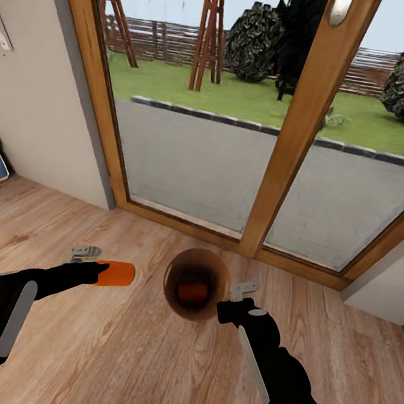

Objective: Put the three can of soda from the living room inside the tash can in the kitchen.

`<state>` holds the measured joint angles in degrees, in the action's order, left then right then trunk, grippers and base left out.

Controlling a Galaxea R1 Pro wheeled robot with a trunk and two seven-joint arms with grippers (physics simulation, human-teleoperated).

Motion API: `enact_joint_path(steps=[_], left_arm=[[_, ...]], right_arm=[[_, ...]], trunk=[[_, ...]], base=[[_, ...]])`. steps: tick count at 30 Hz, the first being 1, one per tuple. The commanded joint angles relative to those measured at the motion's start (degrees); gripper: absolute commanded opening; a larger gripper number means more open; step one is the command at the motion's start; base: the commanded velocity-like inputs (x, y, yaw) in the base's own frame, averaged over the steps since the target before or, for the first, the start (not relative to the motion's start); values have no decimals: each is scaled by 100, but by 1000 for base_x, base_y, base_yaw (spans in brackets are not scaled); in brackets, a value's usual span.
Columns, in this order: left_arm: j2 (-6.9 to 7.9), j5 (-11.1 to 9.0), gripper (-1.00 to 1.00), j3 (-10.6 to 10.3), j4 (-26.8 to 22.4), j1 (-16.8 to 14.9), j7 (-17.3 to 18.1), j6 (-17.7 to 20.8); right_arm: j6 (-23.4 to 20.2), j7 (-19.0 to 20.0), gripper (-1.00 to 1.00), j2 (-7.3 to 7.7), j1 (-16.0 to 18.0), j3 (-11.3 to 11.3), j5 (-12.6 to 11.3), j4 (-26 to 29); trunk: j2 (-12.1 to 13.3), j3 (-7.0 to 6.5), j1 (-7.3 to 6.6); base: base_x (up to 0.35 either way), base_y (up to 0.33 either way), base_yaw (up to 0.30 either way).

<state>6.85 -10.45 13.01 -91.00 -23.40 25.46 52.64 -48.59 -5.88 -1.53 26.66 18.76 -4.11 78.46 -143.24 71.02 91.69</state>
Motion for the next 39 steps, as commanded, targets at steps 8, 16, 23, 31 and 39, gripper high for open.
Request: enact_joint_path(steps=[8, 16, 23, 31, 39], left_arm=[[-42, 43, -100, -15, -10, -615, 352, 736], [-108, -26, -100, -28, -3, -1034, 553, 736], [-214, -306, -100, -262, 26, -1148, 561, 736], [-718, -361, -100, -1326, 185, -1188, 557, 736], [-1040, -358, -100, -1993, 333, -1189, 540, 736]], right_arm=[[7, -107, -100, -13, 13, 6, -29, -50], [-5, -115, -100, -45, 27, 83, -29, -67], [-265, -125, -100, -154, 38, 191, -29, -67], [-339, -277, -100, -178, 40, 283, -29, -67], [-344, -290, -100, -176, 41, 365, -29, -67]], trunk=[[305, -146, -168], [626, -290, -343], [906, -416, -497], [1227, -559, -673], [1548, -703, -849]], base=[[0, 0, 0], [0, 0, 0], [0, 0, 0], [0, 0, 0], [0, 0, 0]])
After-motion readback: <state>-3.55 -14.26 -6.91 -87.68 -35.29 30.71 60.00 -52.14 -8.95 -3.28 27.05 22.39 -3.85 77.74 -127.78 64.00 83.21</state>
